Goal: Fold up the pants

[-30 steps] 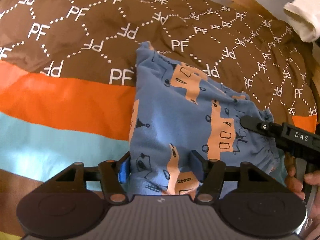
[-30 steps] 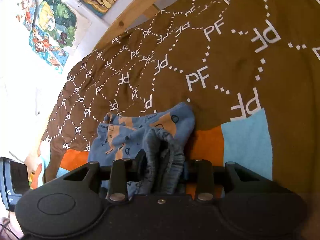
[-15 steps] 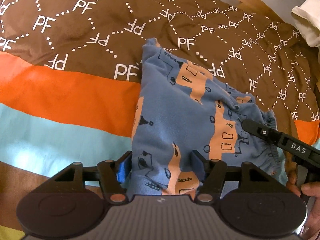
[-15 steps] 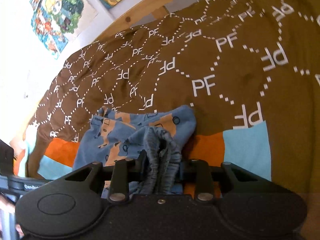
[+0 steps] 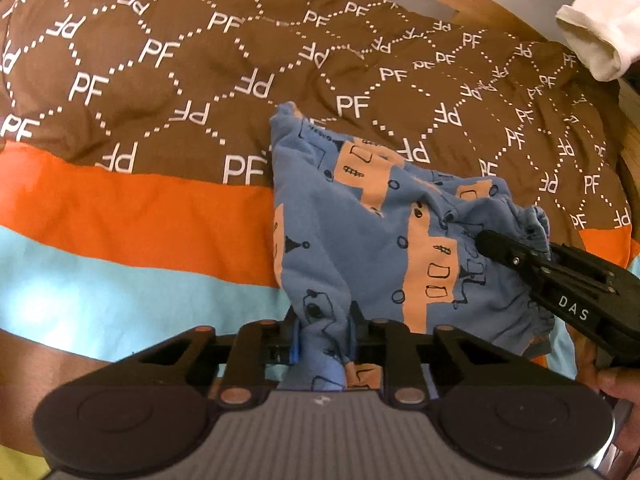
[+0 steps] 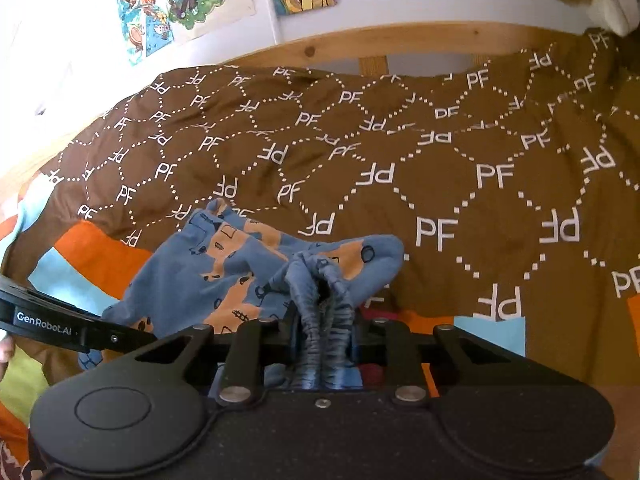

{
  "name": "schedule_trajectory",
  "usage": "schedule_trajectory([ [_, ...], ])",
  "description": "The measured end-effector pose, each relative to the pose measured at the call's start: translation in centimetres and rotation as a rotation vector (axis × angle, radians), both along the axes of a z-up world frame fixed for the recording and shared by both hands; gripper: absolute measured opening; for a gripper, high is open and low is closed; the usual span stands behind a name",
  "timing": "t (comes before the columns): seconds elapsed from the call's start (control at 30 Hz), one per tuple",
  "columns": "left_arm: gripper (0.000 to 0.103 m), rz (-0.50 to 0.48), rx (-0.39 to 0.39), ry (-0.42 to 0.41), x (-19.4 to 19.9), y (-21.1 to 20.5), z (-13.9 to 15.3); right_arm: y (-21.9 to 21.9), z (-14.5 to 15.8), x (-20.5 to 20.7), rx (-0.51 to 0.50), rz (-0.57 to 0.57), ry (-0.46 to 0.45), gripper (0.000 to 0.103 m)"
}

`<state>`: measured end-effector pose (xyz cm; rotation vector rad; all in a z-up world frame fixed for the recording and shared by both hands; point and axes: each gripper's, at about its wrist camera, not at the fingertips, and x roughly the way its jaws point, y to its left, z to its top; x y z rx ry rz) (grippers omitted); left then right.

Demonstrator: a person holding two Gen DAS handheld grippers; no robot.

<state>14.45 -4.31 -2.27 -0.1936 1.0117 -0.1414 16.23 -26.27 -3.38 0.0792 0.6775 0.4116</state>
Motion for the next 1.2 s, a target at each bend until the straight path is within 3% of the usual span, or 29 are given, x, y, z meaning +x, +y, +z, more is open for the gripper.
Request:
schedule_trajectory([
  [0.33,0.019,-0.014,0.020,-0.057,-0.9,-0.5,1.0,1.6,1.4,-1.4,-0.094,0.029,-0.142,0.022],
  [0.8,0.018,-0.083,0.048,-0.215,-1.4,-0.8,3.1,2.0,3.1,-3.1,-0.163,0.039,-0.368,0.021],
  [1.2,0.018,-0.016,-0.045,-0.291,5.2,0.7,3.4,2.8,5.2,3.8,-0.263,0.074,-0.432,0.021],
])
